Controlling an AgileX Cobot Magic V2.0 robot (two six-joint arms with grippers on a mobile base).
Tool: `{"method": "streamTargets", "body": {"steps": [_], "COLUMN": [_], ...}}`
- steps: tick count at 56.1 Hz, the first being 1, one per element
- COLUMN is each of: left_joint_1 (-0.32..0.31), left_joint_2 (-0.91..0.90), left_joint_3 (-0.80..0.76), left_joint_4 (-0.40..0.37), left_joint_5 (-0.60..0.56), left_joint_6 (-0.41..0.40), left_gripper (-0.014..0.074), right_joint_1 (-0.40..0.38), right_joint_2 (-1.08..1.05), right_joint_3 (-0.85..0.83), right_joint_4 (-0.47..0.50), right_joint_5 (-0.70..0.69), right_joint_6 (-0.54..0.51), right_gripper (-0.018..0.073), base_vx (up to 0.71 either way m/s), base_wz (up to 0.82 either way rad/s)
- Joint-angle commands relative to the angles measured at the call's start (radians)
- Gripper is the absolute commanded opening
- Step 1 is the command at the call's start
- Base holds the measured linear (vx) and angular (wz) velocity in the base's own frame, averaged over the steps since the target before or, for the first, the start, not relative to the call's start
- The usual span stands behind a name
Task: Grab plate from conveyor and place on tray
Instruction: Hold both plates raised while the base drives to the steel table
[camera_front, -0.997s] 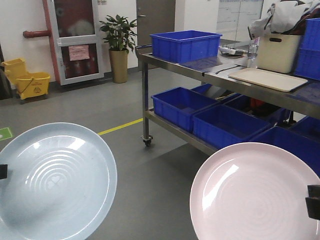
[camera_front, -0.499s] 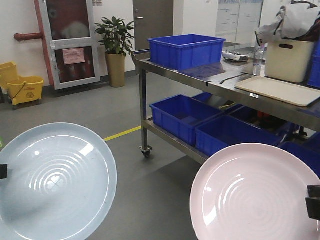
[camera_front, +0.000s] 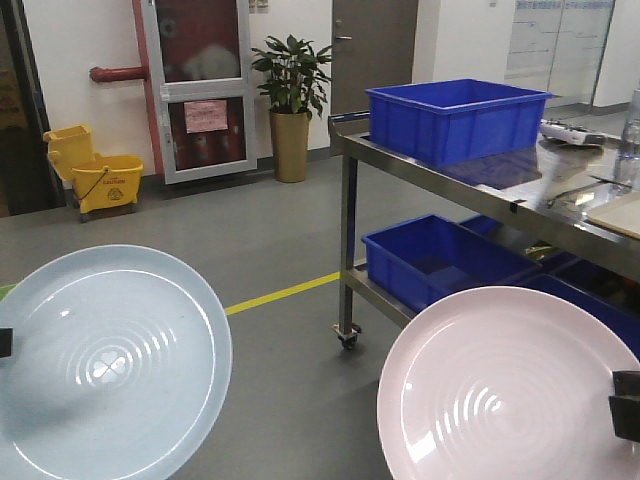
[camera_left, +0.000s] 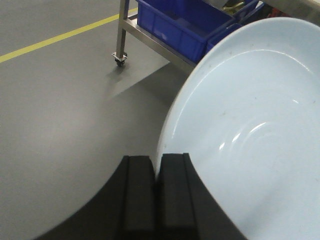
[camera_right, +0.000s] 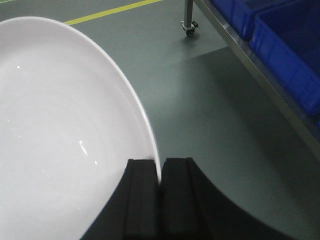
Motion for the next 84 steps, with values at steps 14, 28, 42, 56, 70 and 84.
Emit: {"method": "streamTargets", "body": {"steps": [14,28,42,56,70,84], "left_joint_1": [-0.006,-0.006,-0.006,-0.006,-0.006,-0.006], "left_joint_2": [-0.013,-0.013,-0.013,-0.013,-0.013,-0.013], "left_joint_3": [-0.031,-0.031,-0.031,-0.031,-0.031,-0.031], "left_joint_4": [-0.051,-0.051,-0.051,-0.051,-0.051,-0.051], "left_joint_5": [-0.053,-0.053,-0.053,-0.053,-0.053,-0.053], "left_joint_6": [-0.002,-0.002,-0.002,-0.002,-0.002,-0.002], "left_gripper": [0.0003,0.0003,0.0003,0.0003,0.0003,0.0003], "right_joint_1": [-0.006,-0.006,-0.006,-0.006,-0.006,-0.006], "right_joint_2": [-0.01,-0.01,-0.01,-0.01,-0.01,-0.01], "right_joint_3": [-0.026,-0.026,-0.026,-0.026,-0.026,-0.026], "right_joint_4": [-0.006,-0.006,-0.006,-0.006,-0.006,-0.006], "right_joint_5": [-0.076,-0.076,-0.076,-0.077,-0.076,-0.076], "right_joint_6": [-0.005,-0.005,-0.005,-0.005,-0.006,-0.007], "right_gripper": [-0.0009,-0.0009,-0.0009,-0.0009,-0.0009,-0.0009], "base_vx": [0.53,0.54,0.53,0.48,0.43,0.38], "base_wz": [0.07,-0.13,-0.26,-0.39,-0.44,-0.51]}}
